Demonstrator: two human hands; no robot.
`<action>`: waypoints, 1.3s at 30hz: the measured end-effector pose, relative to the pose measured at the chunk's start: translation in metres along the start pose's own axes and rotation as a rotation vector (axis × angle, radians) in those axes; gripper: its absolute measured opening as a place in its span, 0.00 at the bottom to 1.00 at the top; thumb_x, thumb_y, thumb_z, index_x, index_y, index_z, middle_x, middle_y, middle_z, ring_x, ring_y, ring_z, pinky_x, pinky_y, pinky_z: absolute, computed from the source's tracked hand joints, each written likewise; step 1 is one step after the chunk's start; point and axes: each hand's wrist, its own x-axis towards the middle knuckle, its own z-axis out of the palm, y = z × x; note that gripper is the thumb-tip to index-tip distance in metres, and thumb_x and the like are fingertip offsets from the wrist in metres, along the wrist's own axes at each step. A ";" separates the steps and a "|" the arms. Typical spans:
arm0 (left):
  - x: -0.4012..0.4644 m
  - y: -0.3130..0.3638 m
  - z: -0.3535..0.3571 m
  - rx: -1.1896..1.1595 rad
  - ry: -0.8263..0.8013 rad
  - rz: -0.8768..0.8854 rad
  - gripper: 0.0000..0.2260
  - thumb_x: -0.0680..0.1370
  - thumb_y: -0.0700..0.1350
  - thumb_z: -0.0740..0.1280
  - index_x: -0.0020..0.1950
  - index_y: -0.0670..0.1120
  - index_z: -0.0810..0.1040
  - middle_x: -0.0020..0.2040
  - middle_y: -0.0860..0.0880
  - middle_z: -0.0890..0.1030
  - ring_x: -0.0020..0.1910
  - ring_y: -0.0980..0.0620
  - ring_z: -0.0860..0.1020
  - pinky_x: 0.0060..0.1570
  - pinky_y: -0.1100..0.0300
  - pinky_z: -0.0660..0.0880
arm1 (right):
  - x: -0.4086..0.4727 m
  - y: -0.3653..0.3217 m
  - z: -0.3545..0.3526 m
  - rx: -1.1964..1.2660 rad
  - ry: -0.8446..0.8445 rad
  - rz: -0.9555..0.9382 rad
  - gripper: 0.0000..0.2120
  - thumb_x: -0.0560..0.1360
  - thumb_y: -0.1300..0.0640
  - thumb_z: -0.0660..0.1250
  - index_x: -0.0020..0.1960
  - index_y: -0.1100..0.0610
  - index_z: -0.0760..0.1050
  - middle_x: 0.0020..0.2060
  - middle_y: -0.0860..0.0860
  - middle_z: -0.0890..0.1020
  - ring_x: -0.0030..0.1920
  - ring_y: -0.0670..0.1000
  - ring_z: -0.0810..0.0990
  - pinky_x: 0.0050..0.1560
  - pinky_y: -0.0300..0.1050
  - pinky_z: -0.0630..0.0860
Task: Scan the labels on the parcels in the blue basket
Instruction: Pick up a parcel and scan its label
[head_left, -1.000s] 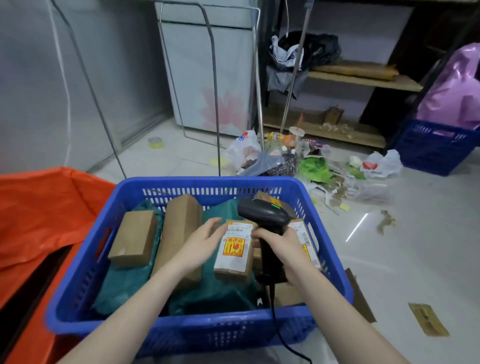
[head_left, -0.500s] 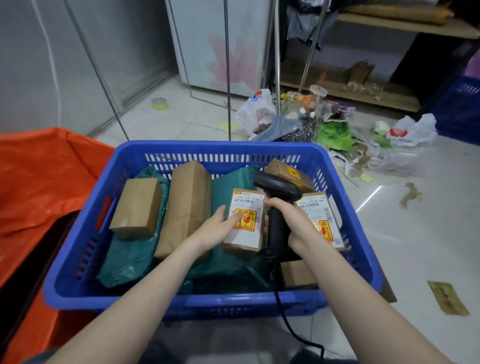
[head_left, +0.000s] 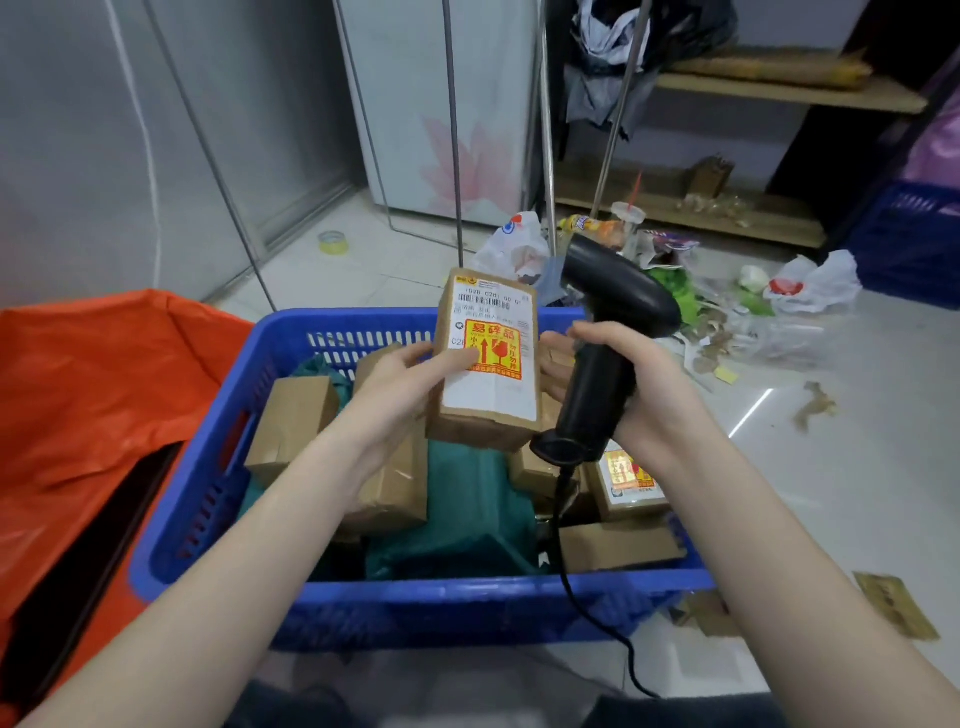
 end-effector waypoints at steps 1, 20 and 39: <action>-0.006 0.002 -0.002 -0.025 -0.063 -0.011 0.24 0.72 0.48 0.71 0.67 0.43 0.73 0.54 0.50 0.84 0.48 0.56 0.83 0.43 0.64 0.78 | -0.006 -0.003 -0.001 0.019 -0.013 -0.002 0.08 0.72 0.59 0.69 0.50 0.60 0.78 0.54 0.58 0.85 0.53 0.57 0.85 0.58 0.55 0.78; -0.003 -0.011 0.015 0.105 -0.091 0.048 0.40 0.61 0.53 0.78 0.70 0.56 0.65 0.58 0.54 0.81 0.55 0.53 0.81 0.59 0.48 0.76 | -0.014 -0.004 -0.017 0.058 -0.083 -0.081 0.19 0.69 0.49 0.67 0.56 0.58 0.79 0.53 0.57 0.86 0.52 0.56 0.85 0.50 0.54 0.82; -0.005 -0.010 0.006 0.511 0.263 0.355 0.34 0.67 0.58 0.73 0.68 0.54 0.63 0.62 0.55 0.76 0.61 0.54 0.74 0.58 0.52 0.75 | -0.006 0.000 -0.011 -0.010 -0.075 0.101 0.10 0.74 0.52 0.67 0.40 0.58 0.75 0.27 0.52 0.77 0.24 0.47 0.72 0.27 0.39 0.73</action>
